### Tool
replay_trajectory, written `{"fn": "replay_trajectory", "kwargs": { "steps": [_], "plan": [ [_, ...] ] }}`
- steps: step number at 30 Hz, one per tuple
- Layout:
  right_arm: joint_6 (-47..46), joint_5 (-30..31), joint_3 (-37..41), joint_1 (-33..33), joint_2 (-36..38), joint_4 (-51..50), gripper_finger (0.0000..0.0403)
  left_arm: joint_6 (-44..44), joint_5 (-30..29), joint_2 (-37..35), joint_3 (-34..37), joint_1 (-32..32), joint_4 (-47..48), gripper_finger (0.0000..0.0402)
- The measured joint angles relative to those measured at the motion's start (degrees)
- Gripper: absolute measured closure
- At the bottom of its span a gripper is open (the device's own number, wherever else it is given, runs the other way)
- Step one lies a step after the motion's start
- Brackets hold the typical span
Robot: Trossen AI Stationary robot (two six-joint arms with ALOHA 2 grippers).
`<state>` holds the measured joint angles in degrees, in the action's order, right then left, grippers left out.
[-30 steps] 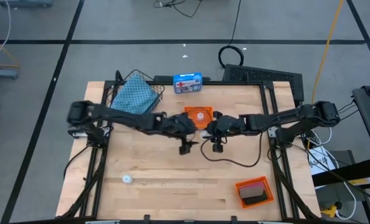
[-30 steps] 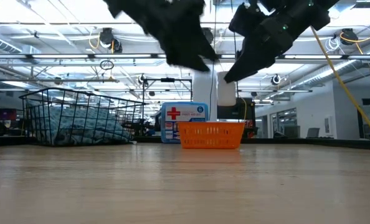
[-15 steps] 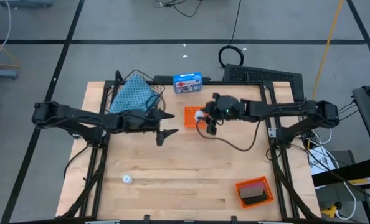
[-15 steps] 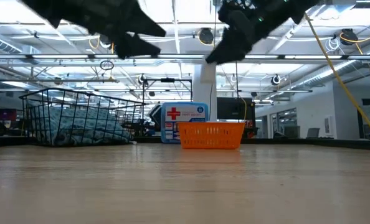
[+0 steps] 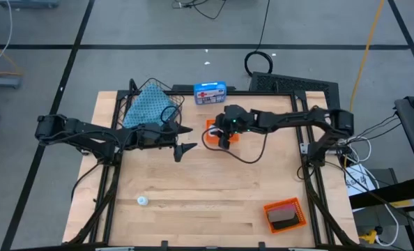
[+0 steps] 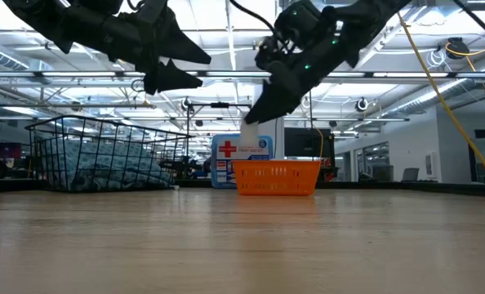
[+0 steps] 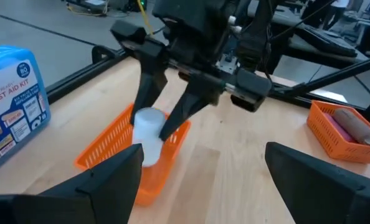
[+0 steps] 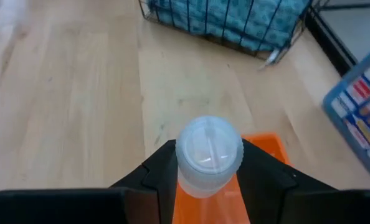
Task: Pick & place medical supplies in basket/bin
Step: Put the top transparent pill bottle into the top orange bin
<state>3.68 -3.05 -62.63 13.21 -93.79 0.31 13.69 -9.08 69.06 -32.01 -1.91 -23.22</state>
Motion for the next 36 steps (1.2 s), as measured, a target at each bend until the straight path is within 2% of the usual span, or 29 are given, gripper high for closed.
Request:
{"fn": "replay_trajectory", "kwargs": {
  "steps": [7, 12, 36],
  "plan": [
    [0.0, 0.0, 0.0, 0.3, -5.2, 5.7, 0.0277, 0.1, 0.0, 0.0, 0.0, 0.0, 0.7, 0.0065],
    [-1.7, 0.0, 0.0, 0.8, -7.0, 5.3, 0.0276, 0.1, 0.0, 0.0, 0.0, 0.0, 0.7, 0.0059],
    [-3.0, -1.6, 0.9, 0.9, -7.0, 0.7, 0.0271, 0.1, 0.0, 0.0, 0.0, 0.0, 0.7, 0.0064]
  ]
}}
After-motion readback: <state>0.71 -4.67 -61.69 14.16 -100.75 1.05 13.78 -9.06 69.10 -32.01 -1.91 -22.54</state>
